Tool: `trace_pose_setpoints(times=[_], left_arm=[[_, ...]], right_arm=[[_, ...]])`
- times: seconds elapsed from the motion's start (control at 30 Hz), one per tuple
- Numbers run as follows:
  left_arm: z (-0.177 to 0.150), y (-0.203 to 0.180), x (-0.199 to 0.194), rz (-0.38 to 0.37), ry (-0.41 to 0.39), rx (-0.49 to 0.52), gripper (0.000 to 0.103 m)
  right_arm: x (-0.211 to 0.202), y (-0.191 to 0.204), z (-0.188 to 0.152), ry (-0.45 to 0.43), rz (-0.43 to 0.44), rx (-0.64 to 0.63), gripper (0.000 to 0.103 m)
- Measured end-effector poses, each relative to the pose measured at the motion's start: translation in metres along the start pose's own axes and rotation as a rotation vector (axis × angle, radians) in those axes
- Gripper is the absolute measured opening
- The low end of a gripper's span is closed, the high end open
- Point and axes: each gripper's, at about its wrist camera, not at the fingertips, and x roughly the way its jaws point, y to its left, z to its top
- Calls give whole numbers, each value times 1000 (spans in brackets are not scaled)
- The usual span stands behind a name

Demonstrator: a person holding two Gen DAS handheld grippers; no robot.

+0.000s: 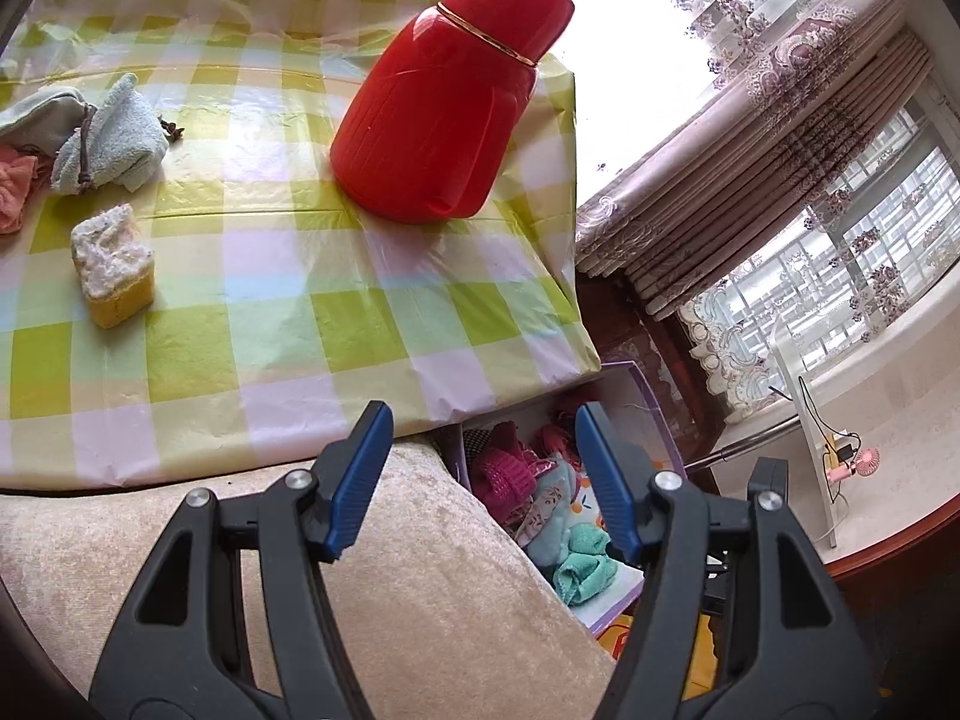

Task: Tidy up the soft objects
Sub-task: 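Move both open tools back over the remaining items on the table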

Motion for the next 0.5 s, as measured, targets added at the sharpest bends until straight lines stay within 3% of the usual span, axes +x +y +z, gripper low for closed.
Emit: trace_pose_setpoints(times=[0.17,0.3,0.5], left_arm=[[3,35,-28,74,-88,-65,67],[4,78,-53,142,-158,-149,67],[4,140,-84,234,-227,-275,67]], right_arm=[[-5,38,28,-97,-27,-70,52],[-16,81,50,-166,31,-139,52],[-18,142,88,-235,84,-204,65]])
